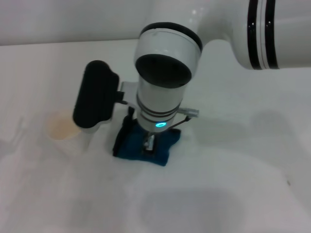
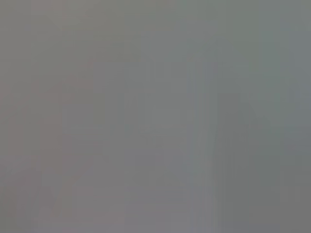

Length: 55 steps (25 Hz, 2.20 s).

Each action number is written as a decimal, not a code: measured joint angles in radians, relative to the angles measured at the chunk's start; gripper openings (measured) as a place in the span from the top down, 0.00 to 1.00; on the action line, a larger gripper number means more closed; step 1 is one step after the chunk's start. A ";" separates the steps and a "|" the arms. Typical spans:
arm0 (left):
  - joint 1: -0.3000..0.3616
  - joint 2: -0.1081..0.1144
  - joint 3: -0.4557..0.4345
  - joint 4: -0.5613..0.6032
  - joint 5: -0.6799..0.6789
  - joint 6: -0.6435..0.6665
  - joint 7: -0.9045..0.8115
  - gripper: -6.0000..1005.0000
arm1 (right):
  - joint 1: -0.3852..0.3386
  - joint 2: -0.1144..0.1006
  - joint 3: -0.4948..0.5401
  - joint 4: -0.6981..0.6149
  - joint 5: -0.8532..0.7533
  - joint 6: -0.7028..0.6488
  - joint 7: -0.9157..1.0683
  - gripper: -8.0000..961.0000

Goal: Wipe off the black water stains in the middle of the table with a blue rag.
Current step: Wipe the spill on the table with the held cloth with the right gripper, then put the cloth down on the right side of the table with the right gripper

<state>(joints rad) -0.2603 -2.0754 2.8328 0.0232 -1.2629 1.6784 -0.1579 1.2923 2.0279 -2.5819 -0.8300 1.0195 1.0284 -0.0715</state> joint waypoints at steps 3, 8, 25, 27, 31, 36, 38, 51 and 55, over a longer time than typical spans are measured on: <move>-0.001 0.001 -0.001 0.000 -0.001 0.000 0.000 0.12 | -0.015 0.000 0.005 0.027 -0.019 0.007 -0.003 0.91; -0.004 0.002 -0.001 -0.002 -0.001 0.000 0.000 0.12 | -0.040 0.000 0.010 -0.015 -0.015 0.023 -0.015 0.91; -0.014 -0.001 -0.001 -0.002 -0.001 0.000 0.003 0.12 | -0.066 0.000 -0.028 -0.158 0.070 0.044 -0.011 0.91; -0.013 -0.002 -0.001 -0.002 -0.001 0.000 0.003 0.12 | -0.066 0.000 -0.010 -0.119 0.053 0.047 -0.009 0.91; -0.006 -0.002 -0.001 -0.002 -0.005 0.000 0.003 0.12 | -0.083 0.000 0.075 -0.074 -0.032 0.095 -0.011 0.91; -0.001 0.001 -0.001 -0.003 -0.023 0.001 0.003 0.12 | -0.138 0.000 0.243 -0.080 -0.182 0.214 -0.045 0.91; -0.001 0.002 -0.001 -0.010 -0.027 0.002 0.003 0.12 | -0.165 0.000 0.315 -0.076 -0.227 0.253 -0.069 0.91; -0.013 0.006 -0.002 -0.052 -0.061 0.004 -0.017 0.12 | -0.405 -0.012 0.797 -0.077 -0.547 0.393 -0.200 0.90; -0.018 0.006 -0.003 -0.063 -0.079 0.003 -0.034 0.12 | -0.470 -0.015 0.908 -0.108 -0.612 0.415 -0.226 0.89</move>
<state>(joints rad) -0.2778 -2.0694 2.8302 -0.0402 -1.3420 1.6818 -0.1923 0.8219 2.0126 -1.6739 -0.9382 0.4077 1.4438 -0.2977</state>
